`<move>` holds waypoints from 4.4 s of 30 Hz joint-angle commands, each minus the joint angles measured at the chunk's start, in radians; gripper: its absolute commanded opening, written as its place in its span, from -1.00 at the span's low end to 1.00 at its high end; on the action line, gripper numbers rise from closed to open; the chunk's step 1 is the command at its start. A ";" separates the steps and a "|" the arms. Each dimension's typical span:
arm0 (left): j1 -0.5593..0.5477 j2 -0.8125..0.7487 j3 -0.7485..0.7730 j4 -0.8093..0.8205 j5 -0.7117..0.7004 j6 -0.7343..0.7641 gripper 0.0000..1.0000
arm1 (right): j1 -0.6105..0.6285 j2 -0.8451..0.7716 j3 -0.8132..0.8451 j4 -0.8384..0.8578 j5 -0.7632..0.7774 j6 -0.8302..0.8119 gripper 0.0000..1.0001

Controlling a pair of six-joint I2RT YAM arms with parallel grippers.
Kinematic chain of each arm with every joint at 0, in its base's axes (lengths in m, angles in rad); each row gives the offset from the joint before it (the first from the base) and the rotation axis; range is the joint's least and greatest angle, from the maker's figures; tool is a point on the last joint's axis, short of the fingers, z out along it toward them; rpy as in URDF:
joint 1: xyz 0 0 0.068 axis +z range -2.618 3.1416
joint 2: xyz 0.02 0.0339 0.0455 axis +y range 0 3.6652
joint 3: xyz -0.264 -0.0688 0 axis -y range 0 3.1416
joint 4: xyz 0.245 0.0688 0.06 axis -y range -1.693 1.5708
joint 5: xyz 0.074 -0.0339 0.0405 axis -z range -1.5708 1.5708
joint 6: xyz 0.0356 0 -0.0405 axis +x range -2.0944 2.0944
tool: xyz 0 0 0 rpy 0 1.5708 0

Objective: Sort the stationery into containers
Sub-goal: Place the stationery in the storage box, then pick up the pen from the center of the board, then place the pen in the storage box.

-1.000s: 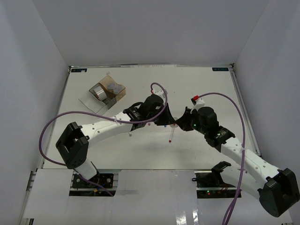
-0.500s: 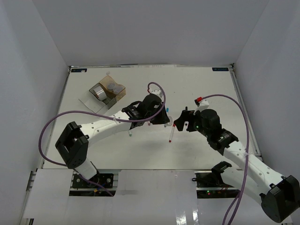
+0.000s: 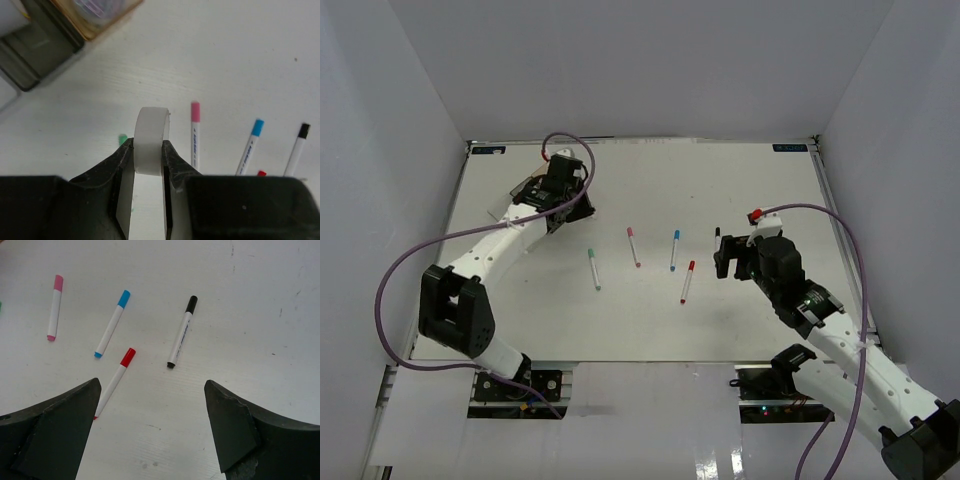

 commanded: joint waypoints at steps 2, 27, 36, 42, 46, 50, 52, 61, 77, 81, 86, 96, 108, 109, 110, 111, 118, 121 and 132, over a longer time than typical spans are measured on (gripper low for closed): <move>0.111 0.018 0.108 -0.073 -0.049 0.096 -0.91 | -0.001 -0.013 -0.019 -0.005 0.058 -0.045 0.80; 0.260 0.253 0.281 -0.047 -0.021 0.650 -0.52 | -0.001 -0.033 -0.031 -0.004 0.078 -0.065 0.80; 0.260 0.264 0.232 -0.035 -0.039 0.676 -0.24 | -0.001 -0.030 -0.031 -0.004 0.071 -0.068 0.81; 0.258 0.270 0.205 -0.035 -0.039 0.654 0.05 | -0.001 -0.039 -0.034 -0.004 0.069 -0.066 0.80; 0.260 0.253 0.205 -0.037 -0.052 0.630 0.15 | -0.001 -0.042 -0.030 -0.005 0.060 -0.068 0.80; 0.260 0.189 0.217 -0.058 -0.026 0.543 0.46 | -0.001 -0.068 -0.013 -0.019 0.055 -0.068 0.80; 0.260 0.123 0.202 -0.067 0.032 0.489 0.57 | -0.001 -0.082 -0.004 -0.022 0.051 -0.066 0.80; 0.148 -0.170 -0.027 -0.063 0.096 0.098 0.85 | -0.003 -0.174 -0.004 -0.034 0.058 -0.030 0.80; -0.134 -0.040 -0.291 -0.041 -0.157 -0.341 0.44 | -0.001 -0.216 -0.034 -0.041 0.045 -0.028 0.80; -0.142 0.021 -0.308 0.000 -0.144 -0.347 0.25 | -0.001 -0.225 -0.039 -0.042 0.045 -0.028 0.80; -0.147 0.087 -0.318 0.019 -0.147 -0.364 -0.04 | -0.001 -0.223 -0.037 -0.042 0.038 -0.028 0.80; -0.150 0.152 -0.309 0.022 -0.151 -0.338 -0.64 | -0.003 -0.230 -0.040 -0.044 0.040 -0.031 0.80; -0.001 -0.046 -0.125 -0.124 -0.199 -0.219 -0.96 | -0.003 -0.225 -0.037 -0.045 0.032 -0.033 0.80; 0.066 -0.058 -0.117 -0.133 -0.191 -0.193 -0.95 | -0.003 -0.228 -0.037 -0.044 0.032 -0.033 0.80; 0.100 -0.081 -0.107 -0.133 -0.173 -0.177 -0.94 | -0.003 -0.229 -0.039 -0.044 0.032 -0.033 0.80; 0.163 -0.091 -0.098 -0.133 -0.168 -0.150 -0.94 | -0.003 -0.231 -0.039 -0.044 0.032 -0.033 0.80; 0.378 -0.039 0.001 -0.130 -0.072 -0.084 -0.89 | -0.003 -0.231 -0.039 -0.044 0.026 -0.033 0.80; 0.418 0.011 0.024 -0.113 -0.047 -0.082 -0.88 | -0.001 -0.233 -0.040 -0.042 0.026 -0.030 0.80; 0.536 0.182 0.091 -0.084 0.004 -0.107 -0.78 | -0.003 -0.242 -0.045 -0.044 0.025 -0.028 0.80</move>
